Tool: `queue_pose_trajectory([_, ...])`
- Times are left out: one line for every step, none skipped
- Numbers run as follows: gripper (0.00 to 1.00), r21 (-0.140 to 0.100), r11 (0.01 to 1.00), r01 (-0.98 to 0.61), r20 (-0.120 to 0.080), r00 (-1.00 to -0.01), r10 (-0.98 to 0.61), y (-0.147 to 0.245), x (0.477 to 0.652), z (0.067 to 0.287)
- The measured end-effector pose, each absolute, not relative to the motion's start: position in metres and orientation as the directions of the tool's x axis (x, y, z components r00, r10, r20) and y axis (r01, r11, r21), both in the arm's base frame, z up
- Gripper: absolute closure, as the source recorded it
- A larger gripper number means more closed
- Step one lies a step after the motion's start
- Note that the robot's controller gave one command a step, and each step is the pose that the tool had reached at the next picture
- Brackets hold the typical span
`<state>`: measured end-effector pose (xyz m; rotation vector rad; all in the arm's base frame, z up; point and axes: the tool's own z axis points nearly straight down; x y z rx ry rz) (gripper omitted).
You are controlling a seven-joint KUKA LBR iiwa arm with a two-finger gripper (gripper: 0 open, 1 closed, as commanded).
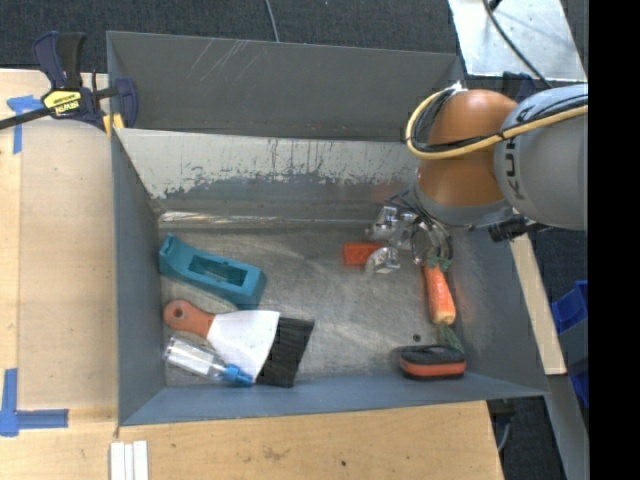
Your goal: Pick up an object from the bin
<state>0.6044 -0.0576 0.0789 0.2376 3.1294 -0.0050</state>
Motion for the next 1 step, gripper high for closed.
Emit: queue_pose_trajectory([1.0,-0.001,0.997,-0.076,-0.003,-0.997,-0.076,-0.0743,0.5802,0.2722])
